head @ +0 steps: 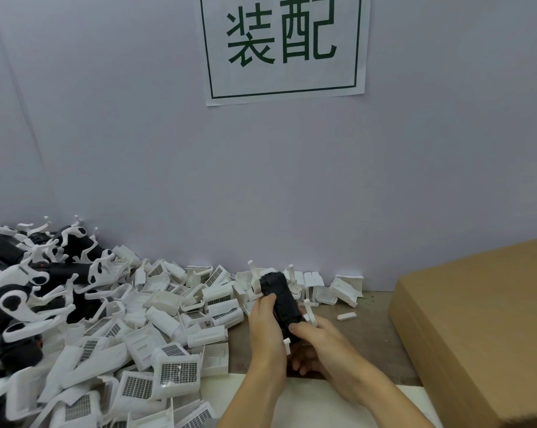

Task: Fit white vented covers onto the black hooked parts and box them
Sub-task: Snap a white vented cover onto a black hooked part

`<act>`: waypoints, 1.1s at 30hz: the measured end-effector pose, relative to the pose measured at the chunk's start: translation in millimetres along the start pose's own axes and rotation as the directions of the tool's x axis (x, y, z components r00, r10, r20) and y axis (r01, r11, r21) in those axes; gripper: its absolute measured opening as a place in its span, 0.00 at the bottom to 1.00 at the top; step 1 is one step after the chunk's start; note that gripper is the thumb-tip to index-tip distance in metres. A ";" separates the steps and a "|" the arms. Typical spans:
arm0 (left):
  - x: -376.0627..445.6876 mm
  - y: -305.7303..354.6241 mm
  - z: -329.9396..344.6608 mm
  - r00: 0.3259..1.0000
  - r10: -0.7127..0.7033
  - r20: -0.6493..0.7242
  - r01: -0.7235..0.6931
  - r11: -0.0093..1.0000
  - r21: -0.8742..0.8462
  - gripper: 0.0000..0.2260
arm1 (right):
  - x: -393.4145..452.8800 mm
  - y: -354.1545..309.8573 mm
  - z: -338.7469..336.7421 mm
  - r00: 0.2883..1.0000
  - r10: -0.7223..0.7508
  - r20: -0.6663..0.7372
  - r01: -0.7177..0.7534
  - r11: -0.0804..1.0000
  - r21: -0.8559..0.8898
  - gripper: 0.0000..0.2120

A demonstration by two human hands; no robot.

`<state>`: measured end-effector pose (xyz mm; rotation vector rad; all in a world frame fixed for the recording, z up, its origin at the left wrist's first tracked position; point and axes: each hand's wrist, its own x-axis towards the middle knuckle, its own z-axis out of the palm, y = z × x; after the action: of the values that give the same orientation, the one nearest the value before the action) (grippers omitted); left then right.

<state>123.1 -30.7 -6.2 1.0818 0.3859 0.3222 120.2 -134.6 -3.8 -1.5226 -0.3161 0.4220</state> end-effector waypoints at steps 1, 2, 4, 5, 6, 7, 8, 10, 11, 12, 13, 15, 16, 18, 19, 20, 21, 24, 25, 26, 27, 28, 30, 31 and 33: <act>0.9 -0.7 -0.5 1.000 -0.018 -0.005 0.018 1.000 -0.011 0.17 | 0.2 -0.2 -0.3 1.000 -0.002 0.012 0.002 1.000 0.002 0.04; 1.7 -1.6 -1.1 0.999 -0.032 -0.009 0.032 0.999 -0.022 0.18 | 0.2 -0.3 -0.5 1.000 -0.002 0.020 0.002 1.000 0.004 0.03; 2.2 -2.1 -1.2 0.999 -0.049 -0.016 0.049 0.998 -0.035 0.18 | 0.5 -0.3 -0.8 1.000 -0.001 0.024 0.001 1.000 0.018 0.04; 1.1 -1.2 -0.6 0.998 -0.057 -0.014 0.057 0.998 -0.039 0.17 | 0.4 -0.2 -0.8 1.000 -0.003 0.026 0.003 1.000 0.022 0.04; -0.3 0.1 -0.3 0.998 -0.065 -0.007 0.065 0.997 -0.041 0.16 | -0.2 -0.3 -1.0 0.999 -0.004 0.032 0.003 1.000 0.024 0.07; -1.4 1.3 -0.3 0.997 -0.074 0.001 0.074 0.996 -0.044 0.15 | -0.6 -0.4 -1.1 0.999 -0.002 0.038 0.001 1.000 0.024 0.10; -1.9 2.4 -0.5 0.997 -0.082 0.007 0.082 0.996 -0.044 0.16 | -1.0 -0.2 -1.5 0.999 0.001 0.039 -0.001 1.000 0.023 0.12; -1.3 3.3 -0.8 0.997 -0.080 0.013 0.080 0.996 -0.040 0.20 | -0.8 0.3 -1.6 0.999 0.001 0.038 -0.002 1.000 0.015 0.11; -0.8 3.3 -0.9 0.998 -0.069 0.011 0.069 0.997 -0.035 0.20 | -0.1 0.4 -1.1 0.999 0.001 0.032 -0.001 1.000 0.005 0.08; -0.3 3.3 -0.4 0.999 -0.051 0.006 0.051 0.998 -0.028 0.20 | 0.6 1.2 -0.8 1.000 -0.001 0.021 0.001 1.000 -0.010 0.05; -0.3 3.3 0.3 1.000 -0.029 -0.002 0.029 0.999 -0.017 0.19 | 1.5 2.2 -0.7 1.000 -0.003 0.007 0.003 1.000 -0.023 0.04; -0.4 2.8 1.3 1.000 0.004 -0.012 -0.004 1.000 0.004 0.16 | 1.7 3.3 -1.0 1.000 -0.008 -0.003 0.008 1.000 -0.024 0.05; -0.6 2.4 1.2 1.000 0.007 -0.008 -0.007 1.000 0.005 0.15 | 1.3 3.2 -1.3 1.000 -0.015 0.007 0.015 1.000 -0.012 0.04; -1.7 2.3 -0.3 0.999 -0.033 0.016 0.034 0.999 -0.027 0.18 | -0.2 1.2 -1.5 0.999 -0.025 0.047 0.025 1.000 0.014 0.06; -2.2 2.8 -0.7 0.998 -0.064 0.028 0.065 0.997 -0.047 0.21 | -0.5 0.1 -1.7 0.998 -0.023 0.064 0.022 1.000 0.017 0.10; -2.5 3.2 -1.4 0.996 -0.085 0.035 0.087 0.995 -0.057 0.22 | -0.7 -0.4 -1.4 0.997 -0.018 0.068 0.017 1.000 0.013 0.13; -2.1 3.2 -1.7 0.995 -0.093 0.037 0.095 0.994 -0.059 0.23 | -0.7 -0.8 -0.6 0.998 -0.013 0.064 0.013 1.000 0.009 0.14; 0.5 1.8 -1.6 0.997 -0.065 0.034 0.066 0.997 -0.043 0.23 | 0.7 1.1 -0.3 0.999 -0.013 0.031 0.013 1.000 -0.003 0.11; 1.8 1.3 -0.9 0.999 -0.045 0.031 0.046 0.998 -0.031 0.22 | 1.3 2.0 -0.6 1.000 -0.018 0.020 0.018 1.000 -0.018 0.08; 2.8 0.8 -0.6 0.999 -0.025 0.024 0.025 1.000 -0.017 0.19 | 2.4 3.5 -1.2 1.000 -0.024 0.010 0.024 0.999 -0.036 0.04; 3.3 0.7 -0.2 1.000 -0.007 0.018 0.007 1.000 -0.004 0.17 | 2.8 4.2 -1.5 1.000 -0.027 0.001 0.027 0.998 -0.051 0.02; 3.3 0.8 0.2 1.000 0.005 0.018 -0.005 1.000 0.003 0.14 | 3.3 4.9 -2.0 1.000 -0.028 -0.003 0.028 0.998 -0.059 0.02; 2.4 0.8 0.6 1.000 0.011 0.026 -0.011 1.000 0.001 0.12 | 3.3 5.2 -2.6 0.999 -0.031 0.004 0.032 0.998 -0.046 0.03; 2.4 0.4 0.5 1.000 0.010 0.028 -0.010 1.000 -0.003 0.12 | 2.9 4.8 -2.8 0.999 -0.030 0.012 0.030 0.999 -0.025 0.03; 3.4 -0.7 0.2 1.000 0.013 0.026 -0.013 1.000 -0.004 0.12 | 2.9 4.2 -3.0 1.000 -0.023 0.021 0.023 1.000 0.014 0.05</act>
<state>126.3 -29.7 -7.2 1.0841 0.3557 0.3198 123.9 -135.9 -8.3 -1.5007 -0.3467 0.4218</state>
